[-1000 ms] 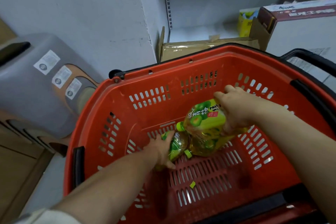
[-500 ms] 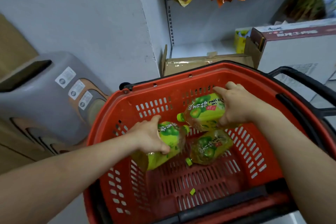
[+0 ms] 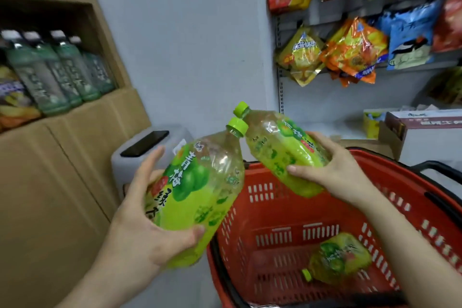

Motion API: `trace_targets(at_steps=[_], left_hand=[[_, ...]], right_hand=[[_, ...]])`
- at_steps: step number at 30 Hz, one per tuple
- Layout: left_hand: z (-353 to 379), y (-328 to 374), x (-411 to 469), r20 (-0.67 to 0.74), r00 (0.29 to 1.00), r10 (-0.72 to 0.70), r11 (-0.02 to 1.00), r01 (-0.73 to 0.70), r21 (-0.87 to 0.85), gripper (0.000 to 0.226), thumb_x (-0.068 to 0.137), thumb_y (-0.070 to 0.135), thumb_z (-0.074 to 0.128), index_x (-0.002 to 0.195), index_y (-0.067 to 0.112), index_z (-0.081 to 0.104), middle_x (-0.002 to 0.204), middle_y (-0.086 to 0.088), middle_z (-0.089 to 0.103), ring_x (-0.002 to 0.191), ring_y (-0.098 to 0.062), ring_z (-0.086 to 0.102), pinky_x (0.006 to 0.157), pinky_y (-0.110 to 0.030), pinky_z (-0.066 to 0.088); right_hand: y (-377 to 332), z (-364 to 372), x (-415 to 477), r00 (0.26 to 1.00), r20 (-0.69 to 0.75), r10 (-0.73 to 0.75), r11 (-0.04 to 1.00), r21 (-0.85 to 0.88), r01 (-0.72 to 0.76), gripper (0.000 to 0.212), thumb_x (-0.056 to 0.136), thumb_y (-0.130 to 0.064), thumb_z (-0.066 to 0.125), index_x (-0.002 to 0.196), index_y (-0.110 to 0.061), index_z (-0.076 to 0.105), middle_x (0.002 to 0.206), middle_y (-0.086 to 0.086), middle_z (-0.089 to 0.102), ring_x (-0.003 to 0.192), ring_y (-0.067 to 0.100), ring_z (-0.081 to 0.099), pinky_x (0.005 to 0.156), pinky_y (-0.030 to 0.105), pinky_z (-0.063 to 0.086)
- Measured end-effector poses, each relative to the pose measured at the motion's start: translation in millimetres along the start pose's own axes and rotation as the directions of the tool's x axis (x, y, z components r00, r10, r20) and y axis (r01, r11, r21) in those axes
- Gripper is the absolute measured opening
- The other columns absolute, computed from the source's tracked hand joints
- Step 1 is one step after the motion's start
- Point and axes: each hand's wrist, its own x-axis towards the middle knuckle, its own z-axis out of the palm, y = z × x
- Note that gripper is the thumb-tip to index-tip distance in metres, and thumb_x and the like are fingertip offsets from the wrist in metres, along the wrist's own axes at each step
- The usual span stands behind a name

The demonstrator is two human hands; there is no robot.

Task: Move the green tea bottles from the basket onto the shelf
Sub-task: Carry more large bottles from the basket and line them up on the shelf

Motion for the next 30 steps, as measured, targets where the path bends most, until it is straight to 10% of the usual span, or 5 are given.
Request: trace_targets(at_steps=[7, 14, 21, 24, 30], left_hand=[[-148.0, 9.8, -61.5, -0.33, 0.943, 0.034, 0.997, -0.011, 0.07, 0.114, 0.022, 0.036, 0.083, 0.126, 0.061, 0.042, 0.12, 0.009, 0.063, 0.117, -0.013, 0.057, 0.099, -0.043, 0.048], [-299.6, 22.5, -136.8, -0.639, 0.768, 0.024, 0.98, 0.108, 0.166, 0.116, 0.029, 0.034, 0.091, 0.131, 0.057, 0.038, 0.116, 0.026, 0.049, 0.098, 0.025, 0.051, 0.083, -0.014, 0.047], [-435.9, 19.6, -204.1, -0.806, 0.592, 0.006, 0.943, 0.265, 0.202, 0.106, 0.059, 0.003, 0.085, 0.142, 0.04, 0.03, 0.105, 0.02, 0.047, 0.091, 0.021, 0.052, 0.071, -0.008, 0.05], [-481.4, 11.7, -230.6, -0.848, 0.529, 0.012, 0.915, 0.337, 0.223, 0.108, 0.059, 0.009, 0.087, 0.143, 0.042, 0.028, 0.123, 0.006, 0.041, 0.117, -0.013, 0.047, 0.091, -0.036, 0.049], [-555.6, -16.2, -272.5, -0.89, 0.453, 0.048, 0.85, 0.45, 0.275, 0.118, 0.047, 0.037, 0.084, 0.144, 0.047, 0.018, 0.146, -0.006, 0.035, 0.128, -0.021, 0.041, 0.105, -0.052, 0.038]], right_hand=[[-96.8, 139.0, -18.8, 0.937, 0.335, -0.096, 0.731, 0.663, -0.161, 0.069, 0.036, -0.025, 0.078, 0.103, -0.019, 0.065, 0.089, 0.003, 0.072, 0.075, 0.014, 0.069, 0.06, 0.023, 0.055], [-241.8, 291.9, -73.8, 0.781, 0.502, -0.372, 0.579, 0.783, -0.228, 0.107, 0.02, -0.044, 0.094, 0.12, -0.022, 0.064, 0.105, 0.004, 0.075, 0.088, 0.021, 0.072, 0.066, 0.034, 0.058], [-370.7, 426.3, -167.2, 0.679, 0.548, -0.488, 0.456, 0.824, -0.337, 0.1, 0.026, -0.027, 0.085, 0.122, -0.018, 0.056, 0.093, 0.001, 0.076, 0.08, 0.018, 0.072, 0.059, 0.031, 0.057], [-419.4, 471.8, -199.1, 0.677, 0.554, -0.485, 0.457, 0.82, -0.344, 0.1, 0.033, -0.026, 0.084, 0.127, -0.022, 0.05, 0.104, 0.001, 0.071, 0.092, 0.023, 0.07, 0.068, 0.039, 0.057], [-488.7, 539.9, -246.1, 0.743, 0.491, -0.454, 0.664, 0.743, -0.085, 0.1, 0.043, -0.042, 0.087, 0.132, -0.032, 0.043, 0.133, 0.002, 0.048, 0.121, 0.02, 0.049, 0.105, 0.043, 0.042]])
